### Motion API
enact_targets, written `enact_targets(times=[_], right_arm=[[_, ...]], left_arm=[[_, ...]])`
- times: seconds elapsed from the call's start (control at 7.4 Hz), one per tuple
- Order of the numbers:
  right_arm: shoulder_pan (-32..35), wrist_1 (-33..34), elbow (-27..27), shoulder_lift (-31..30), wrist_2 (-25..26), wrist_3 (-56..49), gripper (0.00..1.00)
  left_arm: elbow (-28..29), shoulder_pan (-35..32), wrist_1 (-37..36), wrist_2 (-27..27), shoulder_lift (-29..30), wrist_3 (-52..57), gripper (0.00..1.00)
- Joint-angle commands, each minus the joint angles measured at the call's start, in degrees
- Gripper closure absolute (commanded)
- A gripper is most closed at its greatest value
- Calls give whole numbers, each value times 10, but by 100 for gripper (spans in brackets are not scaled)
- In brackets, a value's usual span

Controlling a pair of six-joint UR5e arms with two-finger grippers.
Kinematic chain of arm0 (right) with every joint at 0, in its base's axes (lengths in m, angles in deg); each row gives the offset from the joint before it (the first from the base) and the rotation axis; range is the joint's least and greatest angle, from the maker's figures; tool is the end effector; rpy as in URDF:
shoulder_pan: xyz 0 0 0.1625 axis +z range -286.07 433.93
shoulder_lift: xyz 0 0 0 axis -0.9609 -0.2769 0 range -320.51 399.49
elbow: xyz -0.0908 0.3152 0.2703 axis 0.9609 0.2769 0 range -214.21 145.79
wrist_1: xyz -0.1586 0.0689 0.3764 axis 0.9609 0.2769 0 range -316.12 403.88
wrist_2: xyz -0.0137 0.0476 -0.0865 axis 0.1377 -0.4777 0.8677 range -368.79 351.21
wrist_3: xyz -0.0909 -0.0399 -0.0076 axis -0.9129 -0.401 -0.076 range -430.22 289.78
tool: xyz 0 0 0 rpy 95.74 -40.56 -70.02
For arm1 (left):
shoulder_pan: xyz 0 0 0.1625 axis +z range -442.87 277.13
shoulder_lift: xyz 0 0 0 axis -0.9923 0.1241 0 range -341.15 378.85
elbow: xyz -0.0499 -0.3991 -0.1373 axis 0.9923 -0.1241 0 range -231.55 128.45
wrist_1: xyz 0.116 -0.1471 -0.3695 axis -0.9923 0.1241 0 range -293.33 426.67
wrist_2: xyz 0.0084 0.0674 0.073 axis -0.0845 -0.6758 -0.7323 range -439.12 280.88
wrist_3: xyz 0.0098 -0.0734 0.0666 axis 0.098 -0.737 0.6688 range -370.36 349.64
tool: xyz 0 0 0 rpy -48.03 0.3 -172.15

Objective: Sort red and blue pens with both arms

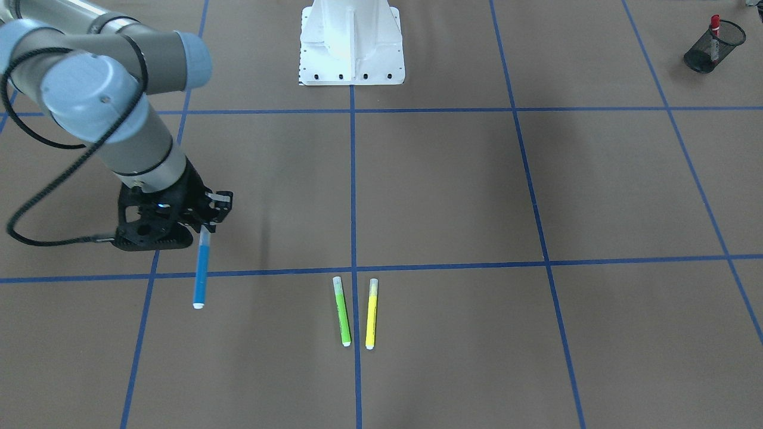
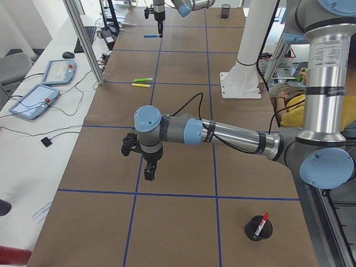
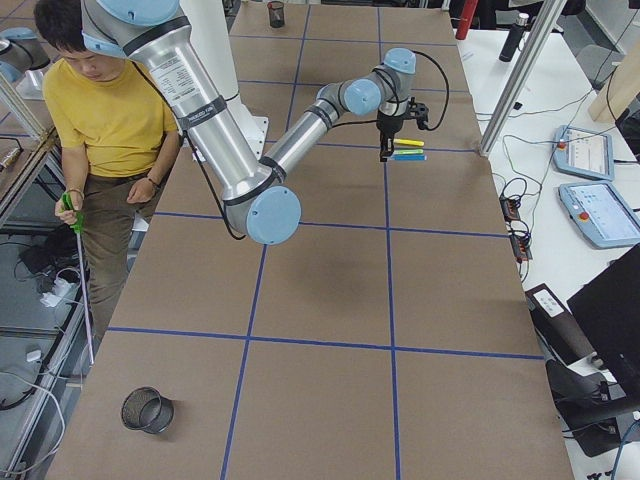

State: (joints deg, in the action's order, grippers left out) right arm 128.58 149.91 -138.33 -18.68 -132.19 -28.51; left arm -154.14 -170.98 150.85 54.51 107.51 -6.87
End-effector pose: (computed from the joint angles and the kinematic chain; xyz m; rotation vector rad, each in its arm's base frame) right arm -0.2974 -0.5549 0.2640 0.0422 -0.7608 -0.0464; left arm -0.0487 -0.4827 0.5732 0.1006 0.7600 0.1254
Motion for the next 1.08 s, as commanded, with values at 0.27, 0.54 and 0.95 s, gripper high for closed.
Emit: enact_targets(times=[0.27,0.54,0.95], right_arm=[[72,19,-109,-146,-37,-126,100],[124,54,-142,-216,-36,-245,100],[223,259,-170,-229,92,-539,100]], left_arm=[[0,-1,24,3,-15,0,0],[-2,-1,24,3,-15,0,0],[-4,-1,25,3,-19,0,0]])
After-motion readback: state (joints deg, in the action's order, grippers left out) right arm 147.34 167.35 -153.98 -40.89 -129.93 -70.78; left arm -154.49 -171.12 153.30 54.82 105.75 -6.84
